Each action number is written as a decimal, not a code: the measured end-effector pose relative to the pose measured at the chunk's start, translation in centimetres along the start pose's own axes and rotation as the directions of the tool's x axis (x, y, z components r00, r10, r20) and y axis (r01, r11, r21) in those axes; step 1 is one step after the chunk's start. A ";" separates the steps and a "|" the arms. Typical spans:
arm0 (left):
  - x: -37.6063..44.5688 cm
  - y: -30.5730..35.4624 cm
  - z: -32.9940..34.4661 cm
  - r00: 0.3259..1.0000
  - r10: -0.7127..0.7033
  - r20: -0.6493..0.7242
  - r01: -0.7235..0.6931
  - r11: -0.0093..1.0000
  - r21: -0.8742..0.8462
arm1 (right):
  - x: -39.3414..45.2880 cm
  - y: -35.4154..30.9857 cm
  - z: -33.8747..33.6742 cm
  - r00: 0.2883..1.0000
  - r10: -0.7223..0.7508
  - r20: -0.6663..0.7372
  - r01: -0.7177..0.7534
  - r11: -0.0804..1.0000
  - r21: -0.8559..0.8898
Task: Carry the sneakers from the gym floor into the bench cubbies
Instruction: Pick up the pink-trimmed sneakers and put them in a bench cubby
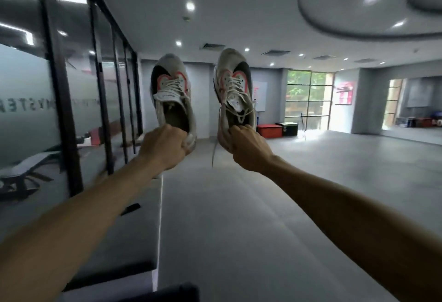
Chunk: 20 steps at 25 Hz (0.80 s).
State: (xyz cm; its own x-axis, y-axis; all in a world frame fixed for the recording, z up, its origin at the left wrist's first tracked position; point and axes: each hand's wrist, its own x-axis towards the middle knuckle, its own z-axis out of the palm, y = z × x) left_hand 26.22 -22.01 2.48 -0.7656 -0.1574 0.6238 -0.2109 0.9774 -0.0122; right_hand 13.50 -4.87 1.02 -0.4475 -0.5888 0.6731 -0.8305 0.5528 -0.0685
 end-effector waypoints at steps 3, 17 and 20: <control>5.0 9.0 4.3 0.999 0.053 -0.002 -0.053 0.997 -0.047 | -2.0 10.2 -2.7 0.999 0.030 -0.009 -0.031 0.997 -0.077; 30.4 24.6 26.6 0.977 0.204 0.064 -0.199 0.977 -0.074 | 5.3 44.8 3.1 0.968 0.240 -0.076 -0.248 0.960 -0.131; 37.7 24.7 31.9 0.975 0.198 0.105 -0.197 0.980 -0.023 | 10.4 51.7 6.5 0.964 0.250 -0.086 -0.260 0.956 -0.138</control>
State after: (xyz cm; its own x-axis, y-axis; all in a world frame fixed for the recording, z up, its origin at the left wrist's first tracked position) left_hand -27.26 -8.31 0.81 -0.8518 0.0254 0.5232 -0.0419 0.9923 -0.1164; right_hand -36.26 13.80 -0.35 -0.6109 -0.3789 0.6951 -0.6314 0.7628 -0.1391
